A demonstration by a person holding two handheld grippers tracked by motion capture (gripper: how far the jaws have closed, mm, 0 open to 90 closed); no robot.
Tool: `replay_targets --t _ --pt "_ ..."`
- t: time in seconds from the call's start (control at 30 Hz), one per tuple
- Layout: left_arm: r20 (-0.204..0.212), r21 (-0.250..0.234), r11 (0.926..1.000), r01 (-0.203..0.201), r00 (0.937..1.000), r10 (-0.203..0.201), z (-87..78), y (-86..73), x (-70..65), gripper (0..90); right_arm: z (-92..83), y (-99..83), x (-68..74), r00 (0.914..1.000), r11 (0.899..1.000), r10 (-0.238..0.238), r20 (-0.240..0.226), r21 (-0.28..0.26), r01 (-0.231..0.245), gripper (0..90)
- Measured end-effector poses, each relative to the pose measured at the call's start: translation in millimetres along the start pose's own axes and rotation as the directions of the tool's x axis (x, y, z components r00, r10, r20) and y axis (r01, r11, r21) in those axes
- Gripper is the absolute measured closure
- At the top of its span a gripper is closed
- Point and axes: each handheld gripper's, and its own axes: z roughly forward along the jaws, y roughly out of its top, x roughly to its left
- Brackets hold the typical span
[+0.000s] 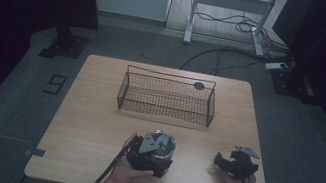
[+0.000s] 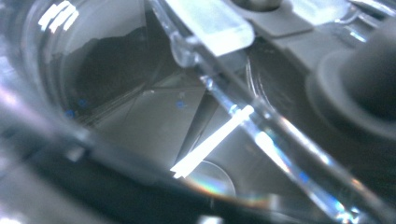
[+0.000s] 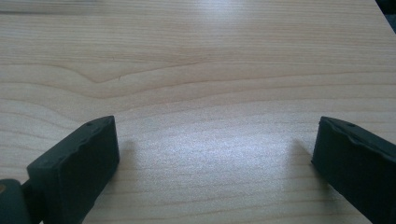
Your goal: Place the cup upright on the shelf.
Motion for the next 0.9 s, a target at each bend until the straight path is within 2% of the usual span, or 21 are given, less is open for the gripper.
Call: replay_targets --t 0.2,0.33,0.5,0.9 --pt "-0.007 -0.011 0.9998 -0.014 0.9999 0.014 -3.1 -0.2 -0.4 3.4 -0.2 -0.2 -0.3 1.0000 1.000 -0.001 -0.001 -0.002 0.001 0.9" --pt "0.001 -0.013 0.9999 0.006 1.0000 -0.006 -7.1 0.0 2.9 3.6 -0.2 -0.2 -0.2 1.0000 1.000 -0.001 -0.001 -0.002 0.001 0.9" --pt "-0.010 -0.016 0.9998 0.007 0.9999 -0.008 -11.9 -2.5 6.8 3.6 -0.2 -0.1 -0.2 1.0000 1.000 0.001 -0.001 -0.003 -0.001 0.9" --pt "-0.027 -0.056 0.9976 0.041 0.9987 -0.042 -29.2 0.6 20.7 3.7 -0.2 -0.1 -0.2 1.0000 1.000 0.001 -0.001 -0.003 -0.001 0.9"
